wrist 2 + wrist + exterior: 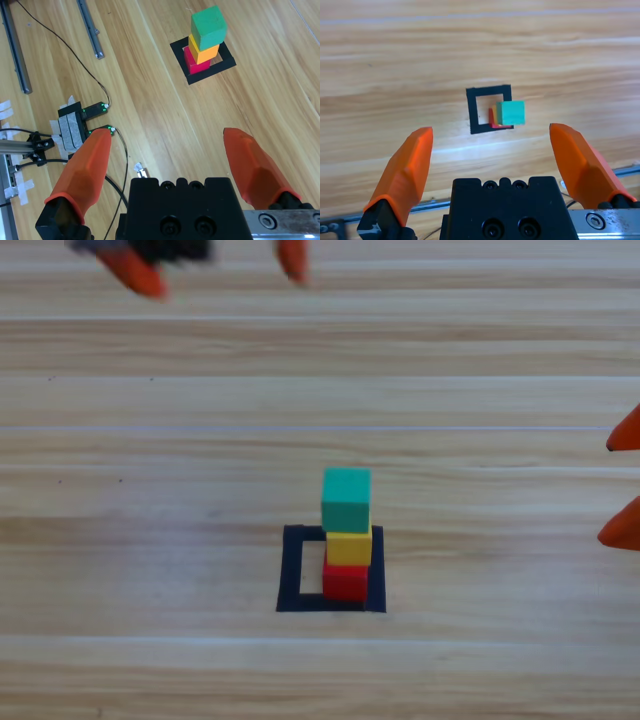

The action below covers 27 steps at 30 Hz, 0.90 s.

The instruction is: Stack the blocks in the rectangular block: red at the bottom, yellow in the middle, green on top

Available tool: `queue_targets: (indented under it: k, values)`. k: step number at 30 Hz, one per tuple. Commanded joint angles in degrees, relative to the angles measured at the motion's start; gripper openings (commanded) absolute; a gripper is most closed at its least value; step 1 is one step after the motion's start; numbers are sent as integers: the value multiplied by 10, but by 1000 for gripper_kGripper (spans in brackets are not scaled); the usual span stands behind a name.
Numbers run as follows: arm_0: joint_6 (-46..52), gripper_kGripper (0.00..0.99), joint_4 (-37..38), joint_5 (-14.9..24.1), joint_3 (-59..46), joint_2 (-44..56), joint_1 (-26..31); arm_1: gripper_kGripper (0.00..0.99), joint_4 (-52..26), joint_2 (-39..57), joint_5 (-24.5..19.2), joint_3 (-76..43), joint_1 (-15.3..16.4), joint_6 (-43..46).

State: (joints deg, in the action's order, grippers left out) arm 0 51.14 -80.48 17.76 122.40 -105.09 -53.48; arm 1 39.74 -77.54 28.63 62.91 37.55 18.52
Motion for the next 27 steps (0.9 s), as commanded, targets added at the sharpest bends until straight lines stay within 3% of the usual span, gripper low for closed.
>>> queue_targets:
  k: [1,4,7,14,27]
  values:
    - [-119,990,30,46,-66,139,-18,986,-7,-2,5,-17,-14,3]
    - [-233,990,167,35,-204,204,-18,986,-7,-2,5,-17,-14,3]
    - [-318,990,350,-20,-394,300,-18,986,-7,-10,4,-17,-14,5]
    - [-376,990,572,-95,-648,374,-18,986,-7,-21,2,-14,-14,8]
    - [-402,990,612,-106,-686,346,-18,986,-8,-29,10,-13,-14,13]
